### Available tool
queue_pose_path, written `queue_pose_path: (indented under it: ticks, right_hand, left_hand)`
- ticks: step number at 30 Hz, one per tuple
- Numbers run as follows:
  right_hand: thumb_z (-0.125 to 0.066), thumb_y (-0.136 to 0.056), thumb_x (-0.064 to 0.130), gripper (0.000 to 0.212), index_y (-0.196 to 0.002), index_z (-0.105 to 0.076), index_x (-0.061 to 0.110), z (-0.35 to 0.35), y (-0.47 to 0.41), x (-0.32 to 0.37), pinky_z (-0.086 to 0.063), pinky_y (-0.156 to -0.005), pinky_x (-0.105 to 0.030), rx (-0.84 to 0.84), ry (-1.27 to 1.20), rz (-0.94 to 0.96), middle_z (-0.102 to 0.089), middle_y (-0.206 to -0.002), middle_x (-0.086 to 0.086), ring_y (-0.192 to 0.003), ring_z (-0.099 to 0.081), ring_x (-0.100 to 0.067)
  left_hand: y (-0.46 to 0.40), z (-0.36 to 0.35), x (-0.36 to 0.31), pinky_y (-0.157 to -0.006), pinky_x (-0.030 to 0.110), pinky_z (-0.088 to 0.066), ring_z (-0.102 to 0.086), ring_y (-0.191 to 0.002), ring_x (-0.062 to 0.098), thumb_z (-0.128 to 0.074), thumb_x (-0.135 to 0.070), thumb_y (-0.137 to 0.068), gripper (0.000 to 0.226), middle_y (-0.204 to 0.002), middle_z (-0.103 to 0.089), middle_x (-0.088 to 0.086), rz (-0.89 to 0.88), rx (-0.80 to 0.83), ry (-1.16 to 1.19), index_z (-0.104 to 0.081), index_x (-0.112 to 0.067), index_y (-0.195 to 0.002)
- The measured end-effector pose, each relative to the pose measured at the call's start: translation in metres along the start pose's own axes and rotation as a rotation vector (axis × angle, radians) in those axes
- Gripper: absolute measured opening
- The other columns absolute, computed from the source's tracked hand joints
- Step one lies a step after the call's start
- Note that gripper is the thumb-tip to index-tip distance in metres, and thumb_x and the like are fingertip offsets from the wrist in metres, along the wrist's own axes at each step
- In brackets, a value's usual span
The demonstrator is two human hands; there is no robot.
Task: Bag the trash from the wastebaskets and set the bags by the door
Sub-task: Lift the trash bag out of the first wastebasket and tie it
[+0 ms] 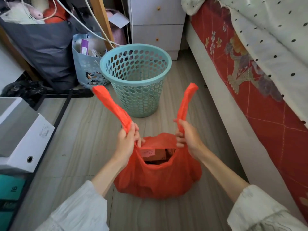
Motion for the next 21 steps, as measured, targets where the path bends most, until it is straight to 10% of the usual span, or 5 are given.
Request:
queue_pose_path:
  ticks: [6,11,15,21]
  right_hand:
    - [-0.032,-0.096,0.007,0.026,-0.076,-0.047,0.014,-0.005,-0.001,-0.019,-0.016,-0.028,-0.008,-0.032,0.146,-0.065,-0.032,-0.055,0.0,-0.023,-0.023,0.001]
    - [-0.036,-0.093,0.005,0.03,-0.065,-0.037,0.017,0.003,-0.003,-0.033,-0.013,-0.028,-0.007,-0.065,0.174,-0.178,-0.029,-0.037,0.008,-0.022,-0.019,0.001]
    - [-0.047,-0.085,0.014,0.028,-0.061,-0.034,0.02,-0.013,0.002,-0.036,-0.013,-0.032,-0.013,0.063,0.173,-0.247,-0.025,-0.045,0.008,-0.03,-0.017,-0.002]
    - [-0.053,-0.086,0.047,0.036,-0.06,-0.044,0.023,-0.027,0.001,-0.025,-0.014,-0.034,-0.013,0.158,0.103,-0.115,-0.024,-0.042,0.011,-0.033,-0.02,-0.002]
  left_hand:
    - [0.005,-0.017,0.013,-0.038,0.014,-0.023,-0.021,-0.034,0.0,-0.024,-0.048,-0.094,0.033,-0.05,-0.025,-0.013,0.137,0.121,-0.086,-0.038,-0.022,-0.079]
    - [0.004,-0.021,0.008,-0.06,0.036,-0.033,-0.045,-0.056,0.03,-0.031,-0.034,-0.096,0.026,-0.062,-0.042,0.016,-0.023,0.128,-0.501,-0.044,-0.021,-0.078]
    - [0.003,-0.023,-0.004,-0.062,0.03,-0.032,-0.048,-0.053,0.004,-0.038,-0.018,-0.096,0.027,-0.057,-0.044,-0.005,-0.179,0.169,-0.675,-0.048,-0.014,-0.072]
    - [0.017,-0.045,0.012,-0.074,0.045,-0.045,-0.059,-0.094,0.039,-0.037,-0.032,-0.095,0.024,-0.088,-0.068,0.016,-0.305,0.417,-1.084,-0.054,-0.019,-0.085]
Point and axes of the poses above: each hand's wrist, its own y-axis away from the middle knuckle, its own z-axis out of the back of the hand, x = y × z, the point moved 10 cm from there along -y, towards the middle knuckle
